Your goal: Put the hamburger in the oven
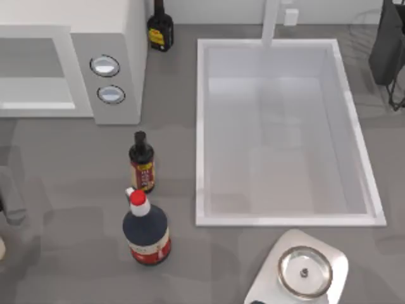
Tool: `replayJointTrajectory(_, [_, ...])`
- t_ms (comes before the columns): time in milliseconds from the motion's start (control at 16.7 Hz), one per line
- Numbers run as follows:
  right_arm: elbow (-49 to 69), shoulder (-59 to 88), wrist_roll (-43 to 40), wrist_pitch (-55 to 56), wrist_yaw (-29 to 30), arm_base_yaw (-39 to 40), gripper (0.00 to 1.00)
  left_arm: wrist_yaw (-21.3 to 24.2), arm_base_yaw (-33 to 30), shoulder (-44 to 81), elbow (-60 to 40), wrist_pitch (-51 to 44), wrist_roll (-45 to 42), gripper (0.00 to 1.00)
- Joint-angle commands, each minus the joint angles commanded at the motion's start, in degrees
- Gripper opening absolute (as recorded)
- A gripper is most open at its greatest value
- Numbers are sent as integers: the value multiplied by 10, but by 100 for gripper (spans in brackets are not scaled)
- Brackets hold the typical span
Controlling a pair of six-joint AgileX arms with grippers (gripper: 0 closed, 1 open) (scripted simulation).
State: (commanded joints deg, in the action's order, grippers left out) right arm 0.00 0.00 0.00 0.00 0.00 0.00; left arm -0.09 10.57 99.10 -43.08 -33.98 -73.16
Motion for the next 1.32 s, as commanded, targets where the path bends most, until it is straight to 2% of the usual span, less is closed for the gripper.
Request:
replayJointTrajectory(60, [0, 0, 0, 0, 0, 0, 100, 0, 0, 0, 0, 0, 0, 2])
replayJointTrajectory(120, [0, 0, 0, 0, 0, 0, 100, 0, 0, 0, 0, 0, 0, 0])
replayJointTrajectory(540, [0, 0, 0, 0, 0, 0, 100, 0, 0, 0, 0, 0, 0, 0])
replayJointTrajectory(600, [0, 0, 0, 0, 0, 0, 100, 6, -1, -39, -19, -56, 15, 0])
replayJointTrajectory(840, [0, 0, 0, 0, 0, 0, 100, 6, 0, -51, -49, -99, 13, 0])
replayJointTrajectory(1140, [0, 0, 0, 0, 0, 0, 100, 6, -3, -103, -132, -254, 13, 0])
replayJointTrajectory(1320, [0, 0, 0, 0, 0, 0, 100, 6, -3, -132, -168, -302, 18, 0])
